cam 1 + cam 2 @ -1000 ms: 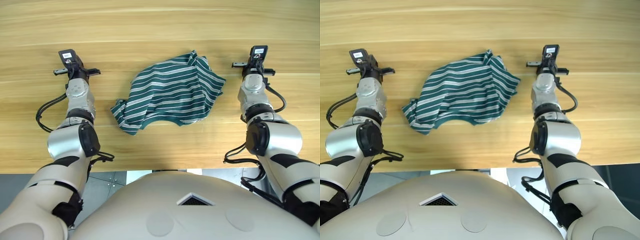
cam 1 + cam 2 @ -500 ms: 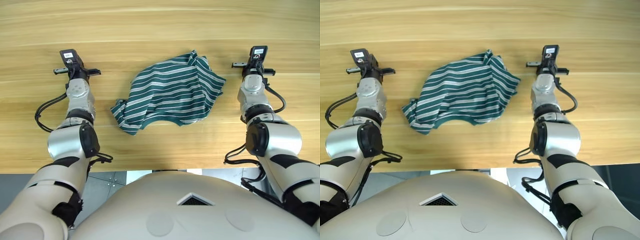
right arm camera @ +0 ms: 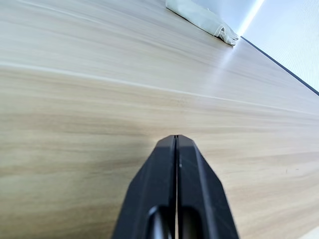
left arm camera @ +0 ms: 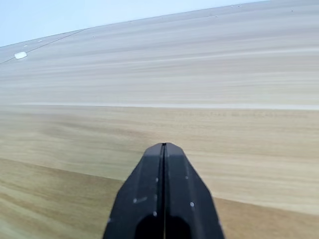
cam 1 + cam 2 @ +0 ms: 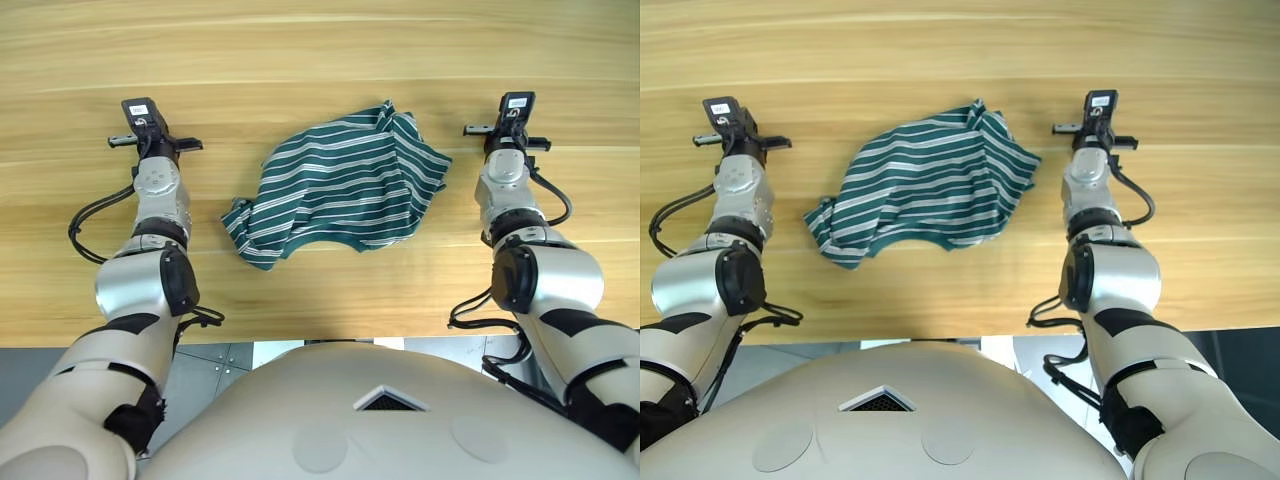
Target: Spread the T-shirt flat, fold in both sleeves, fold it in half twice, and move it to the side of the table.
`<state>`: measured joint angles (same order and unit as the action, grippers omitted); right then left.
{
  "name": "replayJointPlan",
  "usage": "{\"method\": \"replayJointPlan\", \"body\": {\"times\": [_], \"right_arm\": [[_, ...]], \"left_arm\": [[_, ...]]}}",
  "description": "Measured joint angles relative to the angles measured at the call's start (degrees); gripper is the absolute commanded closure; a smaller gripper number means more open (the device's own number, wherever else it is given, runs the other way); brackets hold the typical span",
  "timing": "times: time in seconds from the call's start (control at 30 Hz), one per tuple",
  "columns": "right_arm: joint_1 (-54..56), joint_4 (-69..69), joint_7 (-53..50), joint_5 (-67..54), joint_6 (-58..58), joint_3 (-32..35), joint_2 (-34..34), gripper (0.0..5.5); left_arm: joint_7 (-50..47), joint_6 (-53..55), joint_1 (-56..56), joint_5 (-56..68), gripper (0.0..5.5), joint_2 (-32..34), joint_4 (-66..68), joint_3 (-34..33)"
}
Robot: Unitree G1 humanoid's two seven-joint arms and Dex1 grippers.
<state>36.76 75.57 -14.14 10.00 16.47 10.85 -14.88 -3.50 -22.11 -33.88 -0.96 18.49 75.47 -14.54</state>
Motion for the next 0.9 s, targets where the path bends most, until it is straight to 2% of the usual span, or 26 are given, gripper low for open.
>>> {"method": "replayJointPlan", "body": {"times": [0.23,0.33,0.43,0.5,0.67,0.7,0.8,0.9], "right_arm": [[-0.04,0.02,-0.92,-0.01,0.4,0.02,0.33,5.46],[-0.52,-0.12,5.62,-4.82,3.93,3.53,0.5,5.46],[-1.89,-1.42,15.42,-7.32,10.36,4.17,0.77,5.46],[-3.43,-3.71,22.51,-7.53,15.36,2.47,0.81,5.46],[-12.06,-19.07,43.26,-9.82,25.75,-4.69,-0.74,5.46],[-16.45,-25.37,50.14,-10.95,27.47,-7.94,-2.8,5.46],[-28.57,-41.96,65.26,-12.58,29.56,-15.85,-12.0,5.46],[-35.83,-54.69,72.82,-15.75,28.49,-19.61,-18.89,5.46]], "left_arm": [[-0.23,-0.19,0.02,0.0,5.5,0.05,0.02,0.13],[3.44,-3.16,0.33,3.15,5.5,-0.62,0.05,-2.91],[15.68,-9.5,1.93,9.1,5.5,-1.07,-1.09,-6.48],[28.54,-14.51,3.23,13.88,5.5,-1.02,-5.96,-7.25],[57.63,-16.28,15.05,28.2,5.5,0.18,-33.26,-3.23],[64.82,-16.48,21.18,30.46,5.5,2.4,-41.94,-0.6],[76.84,-18.13,34.51,30.41,5.5,10.72,-58.56,4.08],[80.2,-19.72,41.3,27.68,5.5,16.95,-69.39,5.35]]}}
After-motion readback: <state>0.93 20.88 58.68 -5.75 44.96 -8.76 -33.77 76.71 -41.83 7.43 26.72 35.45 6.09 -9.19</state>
